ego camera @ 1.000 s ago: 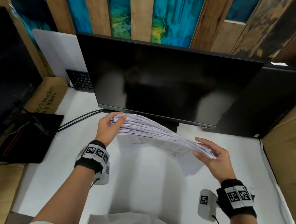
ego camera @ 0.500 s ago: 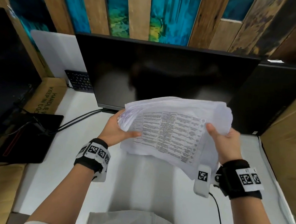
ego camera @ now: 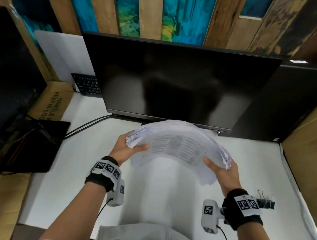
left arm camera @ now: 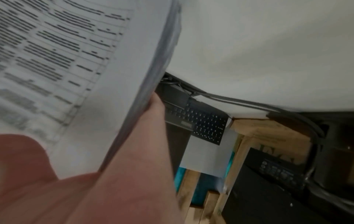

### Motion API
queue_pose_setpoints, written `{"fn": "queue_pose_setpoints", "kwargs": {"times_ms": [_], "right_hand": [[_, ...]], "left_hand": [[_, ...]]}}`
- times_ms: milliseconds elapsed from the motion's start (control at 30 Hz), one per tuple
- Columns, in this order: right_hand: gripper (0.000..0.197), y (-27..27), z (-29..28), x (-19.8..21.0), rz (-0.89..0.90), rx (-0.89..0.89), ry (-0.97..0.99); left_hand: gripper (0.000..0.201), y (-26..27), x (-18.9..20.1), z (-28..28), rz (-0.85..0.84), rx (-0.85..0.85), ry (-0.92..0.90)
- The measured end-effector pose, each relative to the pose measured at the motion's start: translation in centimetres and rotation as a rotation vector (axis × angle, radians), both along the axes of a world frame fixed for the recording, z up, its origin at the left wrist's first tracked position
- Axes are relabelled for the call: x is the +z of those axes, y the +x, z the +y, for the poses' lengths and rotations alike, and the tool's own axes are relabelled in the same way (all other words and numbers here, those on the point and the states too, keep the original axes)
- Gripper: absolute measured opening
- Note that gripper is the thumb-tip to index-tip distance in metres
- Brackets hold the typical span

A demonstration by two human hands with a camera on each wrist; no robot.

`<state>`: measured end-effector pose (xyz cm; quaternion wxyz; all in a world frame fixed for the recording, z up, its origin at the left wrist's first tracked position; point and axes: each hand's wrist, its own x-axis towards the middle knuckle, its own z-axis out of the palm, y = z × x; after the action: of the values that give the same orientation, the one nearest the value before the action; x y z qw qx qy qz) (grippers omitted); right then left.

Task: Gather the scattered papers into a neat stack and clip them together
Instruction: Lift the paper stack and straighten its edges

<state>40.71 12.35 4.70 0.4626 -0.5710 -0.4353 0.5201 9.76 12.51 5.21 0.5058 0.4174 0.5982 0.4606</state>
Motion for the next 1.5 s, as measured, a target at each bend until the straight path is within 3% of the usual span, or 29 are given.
{"fn": "queue_pose_setpoints", "kwargs": {"times_ms": [100, 200, 267, 300, 400, 467, 567, 633, 700, 733, 833, 900, 1000, 1100, 1167, 1233, 1267, 1333, 1367, 1433, 1500], "right_hand": [[0.018, -1.1, 1.2, 0.1, -0.022, -0.033, -0.007], [0.05, -1.9, 2.1, -0.5, 0.074, -0.127, -0.103], [0.047, -1.6, 2.0, -0.3, 0.063, -0.125, -0.08], [0.04, -1.4, 1.8, 0.1, 0.012, -0.102, -0.067], [0.03, 0.1, 1.4, 1.2, -0.123, -0.034, 0.034], [0.027, 1.3, 1.9, 2.0, -0.253, -0.013, 0.103], [0.02, 1.9, 3.0, 4.4, -0.647, 0.13, 0.147], [0.016, 1.2, 3.5, 5.9, -0.774, 0.271, 0.13], [0.01, -0.4, 3.7, 6.9, -0.755, 0.385, 0.164], [0.016, -1.1, 3.8, 7.0, -0.731, 0.408, 0.193], [0.035, -1.6, 3.4, 7.3, -0.536, 0.345, 0.2], [0.026, -0.5, 3.0, 7.5, -0.411, 0.298, 0.158], [0.03, 0.8, 2.6, 7.7, -0.256, 0.248, 0.084], [0.021, -0.1, 2.5, 8.9, -0.143, 0.176, 0.12], [0.012, -1.6, 2.7, 9.9, -0.085, 0.107, 0.207], [0.011, -2.8, 2.8, 10.3, -0.052, 0.089, 0.28], [0.019, -3.2, 2.7, 10.1, -0.047, 0.101, 0.283], [0.058, -3.4, 2.6, 9.4, -0.079, 0.149, 0.194], [0.07, -3.3, 2.4, 9.0, -0.094, 0.17, 0.127], [0.07, -3.2, 2.1, 8.5, -0.057, 0.249, 0.112], [0.058, -3.4, 1.9, 8.6, -0.003, 0.324, 0.211]], "left_hand": [[0.036, 0.9, -1.1, 0.8, 0.023, 0.06, -0.04], [0.058, 1.3, -2.7, 1.3, 0.004, 0.201, -0.169], [0.076, 1.3, -2.7, 1.3, -0.011, 0.258, -0.237], [0.076, 1.2, -2.5, 1.2, -0.015, 0.27, -0.242], [0.042, 1.0, -0.9, 0.7, 0.025, 0.213, -0.092], [0.029, 0.9, 0.8, 0.7, 0.101, 0.14, 0.016], [0.033, 1.0, 4.0, 1.4, 0.192, -0.028, 0.133], [0.036, 2.0, 6.1, 2.0, 0.294, -0.173, 0.189], [0.047, 3.2, 7.6, 2.5, 0.495, -0.26, 0.219], [0.051, 3.6, 8.3, 2.6, 0.555, -0.272, 0.21], [0.049, 2.4, 8.9, 2.8, 0.562, -0.266, 0.193], [0.034, 0.3, 8.6, 2.3, 0.553, -0.252, 0.167], [0.012, -1.5, 7.6, 1.0, 0.204, -0.137, 0.12], [0.02, -0.4, 8.4, 0.4, -0.198, -0.033, 0.151], [0.042, 1.0, 9.8, 0.4, -0.282, -0.069, 0.2], [0.072, 2.0, 10.7, 0.5, -0.245, -0.059, 0.217], [0.086, 2.1, 10.6, 0.7, -0.219, -0.042, 0.229], [0.11, 2.1, 10.2, 0.7, -0.167, -0.033, 0.205], [0.113, 2.1, 9.7, 0.5, -0.14, -0.046, 0.177], [0.095, 2.1, 8.7, 0.0, -0.093, -0.092, 0.148], [0.074, 2.1, 8.1, -0.3, -0.065, -0.123, 0.147]]}}
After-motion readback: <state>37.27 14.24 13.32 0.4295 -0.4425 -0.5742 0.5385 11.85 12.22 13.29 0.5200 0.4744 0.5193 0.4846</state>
